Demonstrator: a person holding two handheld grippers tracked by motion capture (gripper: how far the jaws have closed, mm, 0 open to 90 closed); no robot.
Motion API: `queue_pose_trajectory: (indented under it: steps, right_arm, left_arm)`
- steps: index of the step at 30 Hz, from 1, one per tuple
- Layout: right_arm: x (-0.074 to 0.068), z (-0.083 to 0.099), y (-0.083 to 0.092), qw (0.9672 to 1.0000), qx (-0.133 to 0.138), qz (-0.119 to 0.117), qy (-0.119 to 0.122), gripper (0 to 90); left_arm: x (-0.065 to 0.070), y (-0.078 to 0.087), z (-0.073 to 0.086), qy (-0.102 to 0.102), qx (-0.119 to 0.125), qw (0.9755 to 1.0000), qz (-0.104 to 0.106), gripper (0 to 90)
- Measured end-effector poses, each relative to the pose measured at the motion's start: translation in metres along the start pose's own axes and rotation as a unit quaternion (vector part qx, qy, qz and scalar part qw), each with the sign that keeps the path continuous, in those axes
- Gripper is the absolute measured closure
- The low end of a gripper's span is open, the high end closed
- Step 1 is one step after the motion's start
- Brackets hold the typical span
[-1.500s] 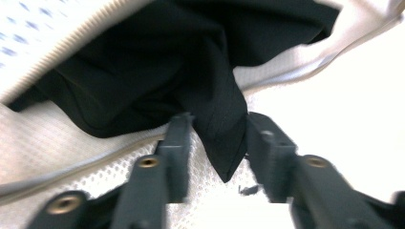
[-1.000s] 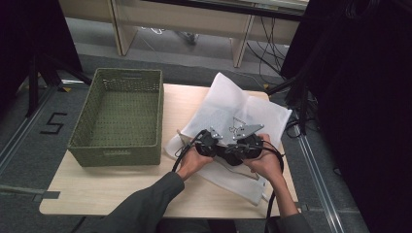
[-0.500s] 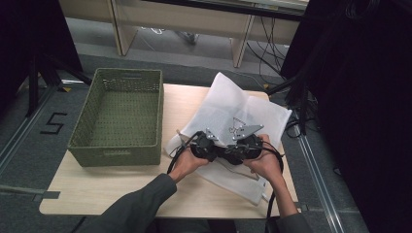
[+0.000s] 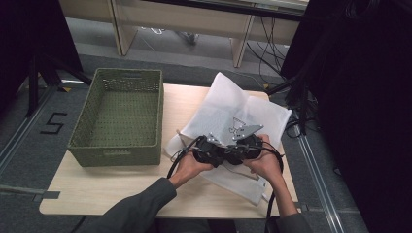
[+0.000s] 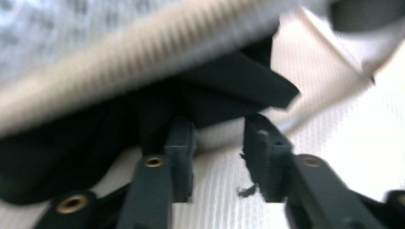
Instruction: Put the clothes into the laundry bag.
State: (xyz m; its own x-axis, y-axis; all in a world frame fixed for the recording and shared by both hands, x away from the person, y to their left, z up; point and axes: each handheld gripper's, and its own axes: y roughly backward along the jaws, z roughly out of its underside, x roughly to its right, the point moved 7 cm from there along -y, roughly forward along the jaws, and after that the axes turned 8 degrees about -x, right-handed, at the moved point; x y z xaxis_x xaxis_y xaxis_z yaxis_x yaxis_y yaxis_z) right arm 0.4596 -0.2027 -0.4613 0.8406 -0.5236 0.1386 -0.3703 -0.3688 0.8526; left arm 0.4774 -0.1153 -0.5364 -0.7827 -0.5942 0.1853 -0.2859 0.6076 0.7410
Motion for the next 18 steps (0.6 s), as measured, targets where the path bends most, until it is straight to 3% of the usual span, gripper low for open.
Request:
queue_pose_trajectory:
  steps: [1,5,7,10,14,18]
  right_arm:
    - [0.0,0.0,0.0,1.0,0.0,0.0,0.0,88.0]
    - [-0.001,0.001,0.0,1.0,-0.002,-0.001,0.003,88.0]
    - [-0.002,0.002,0.0,1.0,-0.003,-0.003,0.0,88.0]
    - [-0.002,0.001,0.0,1.0,-0.004,-0.005,0.005,88.0]
    - [-0.004,0.002,-0.002,0.9999,-0.007,-0.01,0.004,88.0]
    - [-0.005,0.004,-0.005,0.9999,-0.011,-0.013,0.001,88.0]
  left_arm:
    - [0.0,0.0,0.0,0.0,0.0,1.0,0.0,72.5]
    - [-0.012,-0.009,-0.009,-0.001,0.01,0.9993,-0.037,81.4]
    - [-0.021,-0.012,-0.017,0.01,0.023,0.9977,-0.063,84.5]
    - [-0.023,-0.013,-0.023,0.013,0.028,0.9964,-0.079,85.5]
    - [-0.022,-0.015,-0.023,0.005,0.022,0.9963,-0.083,84.3]
    - [-0.018,-0.008,-0.012,-0.007,-0.001,0.9979,-0.064,77.8]
